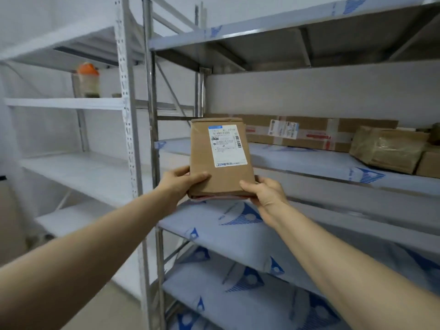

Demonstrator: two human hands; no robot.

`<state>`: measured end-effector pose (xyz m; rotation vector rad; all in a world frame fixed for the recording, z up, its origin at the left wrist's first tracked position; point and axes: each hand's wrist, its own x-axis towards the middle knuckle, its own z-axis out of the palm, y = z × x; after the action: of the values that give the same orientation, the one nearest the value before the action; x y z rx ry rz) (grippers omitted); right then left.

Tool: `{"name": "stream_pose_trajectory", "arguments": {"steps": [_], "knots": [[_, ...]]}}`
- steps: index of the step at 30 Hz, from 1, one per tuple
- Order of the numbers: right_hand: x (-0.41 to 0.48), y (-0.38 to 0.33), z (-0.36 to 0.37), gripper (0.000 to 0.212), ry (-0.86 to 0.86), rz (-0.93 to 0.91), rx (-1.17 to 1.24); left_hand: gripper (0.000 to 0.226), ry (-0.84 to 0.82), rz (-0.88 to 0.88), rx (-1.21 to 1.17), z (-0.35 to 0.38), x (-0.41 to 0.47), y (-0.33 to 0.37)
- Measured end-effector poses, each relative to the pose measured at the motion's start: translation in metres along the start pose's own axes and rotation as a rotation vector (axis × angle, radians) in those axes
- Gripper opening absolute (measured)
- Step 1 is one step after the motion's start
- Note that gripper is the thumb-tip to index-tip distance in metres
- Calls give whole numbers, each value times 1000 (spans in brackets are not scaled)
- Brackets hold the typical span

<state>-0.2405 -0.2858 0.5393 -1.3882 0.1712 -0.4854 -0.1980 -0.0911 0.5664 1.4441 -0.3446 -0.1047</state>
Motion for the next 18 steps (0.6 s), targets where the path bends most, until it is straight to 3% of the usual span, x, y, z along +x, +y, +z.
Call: {"name": "stream_pose_trajectory", "arguments": {"steps": [2, 8, 15, 18], "knots": [[-12, 22, 36, 19, -77, 45, 5, 29, 70, -44, 44, -41, -17, -7], [-44, 79, 152, 19, -251, 184, -36, 31, 285, -128, 128, -165, -54, -35], [-72, 149, 323, 36, -444, 273, -114, 36, 506, -220, 182, -334, -92, -59], [-91, 185, 405, 28, -527, 329, -154, 39, 573, -276, 233, -415, -109, -62]]}}
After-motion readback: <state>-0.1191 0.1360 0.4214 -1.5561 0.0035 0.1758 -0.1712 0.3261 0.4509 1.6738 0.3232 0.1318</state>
